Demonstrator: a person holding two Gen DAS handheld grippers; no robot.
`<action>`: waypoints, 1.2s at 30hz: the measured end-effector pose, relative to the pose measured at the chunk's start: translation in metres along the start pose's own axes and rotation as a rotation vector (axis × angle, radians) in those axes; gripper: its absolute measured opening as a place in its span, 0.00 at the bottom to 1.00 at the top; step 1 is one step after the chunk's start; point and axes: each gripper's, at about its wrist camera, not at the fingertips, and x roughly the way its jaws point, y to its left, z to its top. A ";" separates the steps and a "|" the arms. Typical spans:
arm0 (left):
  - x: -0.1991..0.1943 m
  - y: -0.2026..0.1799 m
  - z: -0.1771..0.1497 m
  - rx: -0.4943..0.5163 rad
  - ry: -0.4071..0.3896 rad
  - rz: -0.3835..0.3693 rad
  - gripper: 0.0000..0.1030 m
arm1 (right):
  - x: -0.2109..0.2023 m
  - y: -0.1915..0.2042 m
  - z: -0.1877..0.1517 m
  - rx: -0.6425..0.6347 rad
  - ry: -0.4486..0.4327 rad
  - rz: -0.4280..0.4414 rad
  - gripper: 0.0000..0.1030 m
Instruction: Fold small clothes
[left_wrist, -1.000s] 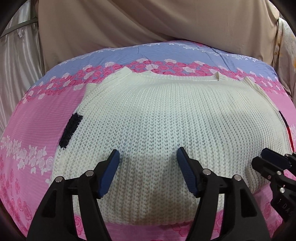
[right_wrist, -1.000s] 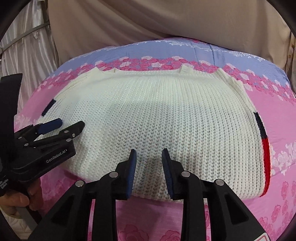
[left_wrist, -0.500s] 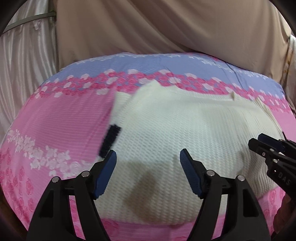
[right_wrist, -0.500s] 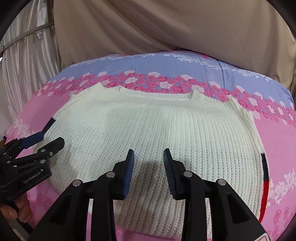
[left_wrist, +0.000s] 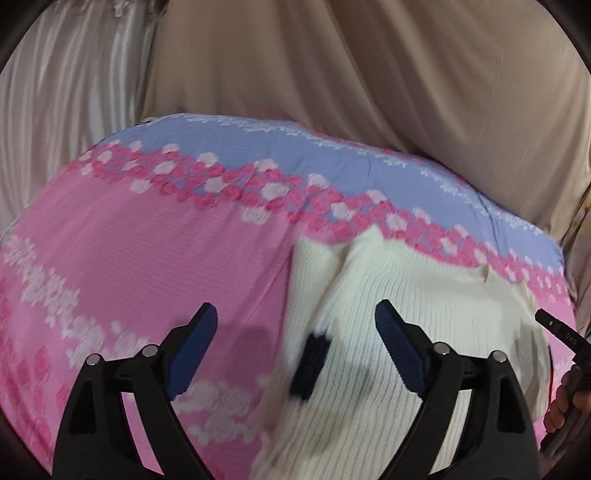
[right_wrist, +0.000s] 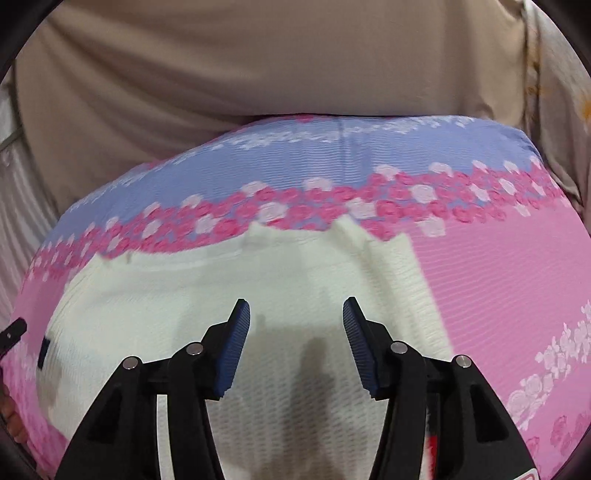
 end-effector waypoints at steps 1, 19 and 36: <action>0.011 -0.006 0.009 0.015 0.010 -0.025 0.85 | 0.005 -0.013 0.008 0.029 0.004 -0.003 0.50; 0.088 -0.038 0.037 0.044 0.082 -0.075 0.06 | 0.025 -0.042 0.037 0.044 -0.057 0.008 0.07; 0.050 -0.041 0.006 0.023 0.054 -0.049 0.40 | -0.016 -0.002 0.003 -0.012 -0.090 0.003 0.18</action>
